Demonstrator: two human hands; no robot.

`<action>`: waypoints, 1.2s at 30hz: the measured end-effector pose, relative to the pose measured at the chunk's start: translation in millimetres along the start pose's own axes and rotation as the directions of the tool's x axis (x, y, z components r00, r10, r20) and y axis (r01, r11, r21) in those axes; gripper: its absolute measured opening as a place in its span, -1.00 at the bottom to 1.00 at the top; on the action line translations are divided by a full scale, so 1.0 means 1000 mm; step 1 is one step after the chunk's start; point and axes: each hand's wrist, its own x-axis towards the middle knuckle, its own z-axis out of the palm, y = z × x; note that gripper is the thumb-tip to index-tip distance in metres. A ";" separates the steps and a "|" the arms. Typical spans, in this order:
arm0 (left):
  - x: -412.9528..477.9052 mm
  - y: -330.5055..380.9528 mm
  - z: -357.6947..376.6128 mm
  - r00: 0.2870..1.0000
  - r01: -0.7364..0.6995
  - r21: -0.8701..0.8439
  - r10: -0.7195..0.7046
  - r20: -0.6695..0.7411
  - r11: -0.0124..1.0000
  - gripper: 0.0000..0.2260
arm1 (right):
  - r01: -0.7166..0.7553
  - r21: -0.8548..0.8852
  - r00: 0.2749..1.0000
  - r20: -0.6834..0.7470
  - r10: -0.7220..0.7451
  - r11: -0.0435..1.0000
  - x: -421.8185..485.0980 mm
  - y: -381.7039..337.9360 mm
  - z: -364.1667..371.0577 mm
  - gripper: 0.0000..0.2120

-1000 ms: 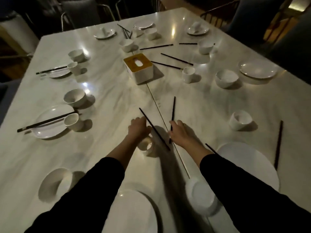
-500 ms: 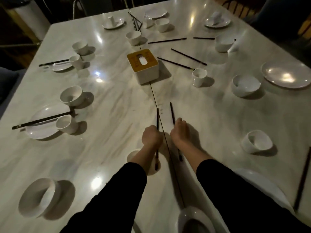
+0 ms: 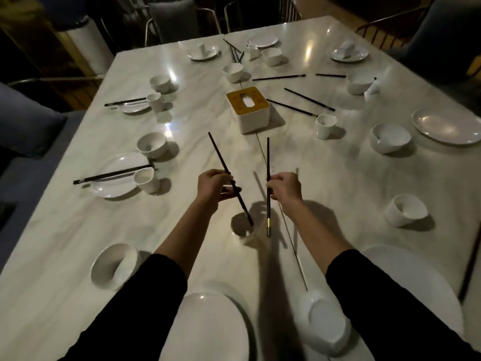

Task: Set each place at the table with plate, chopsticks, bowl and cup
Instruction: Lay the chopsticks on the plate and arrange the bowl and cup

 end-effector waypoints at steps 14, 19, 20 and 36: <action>-0.184 -0.133 -0.153 0.966 0.198 0.245 -0.232 0.118 0.949 -0.84 | 0.018 -0.209 0.968 0.248 0.035 0.978 -0.247 0.088 0.079 -0.89; -0.212 -0.179 -0.166 0.974 0.166 0.280 -0.202 0.106 0.946 -0.82 | -0.086 -0.276 0.952 0.260 0.161 0.957 -0.288 0.120 0.083 -0.95; -0.215 -0.186 -0.167 0.976 0.157 0.284 -0.193 0.102 0.946 -0.82 | -0.098 -0.282 0.951 0.257 0.173 0.955 -0.292 0.122 0.083 -0.95; -0.227 -0.210 -0.158 0.985 0.032 0.381 -0.093 0.143 0.924 -0.87 | -0.116 -0.297 0.954 0.231 0.189 0.948 -0.315 0.131 0.085 -0.79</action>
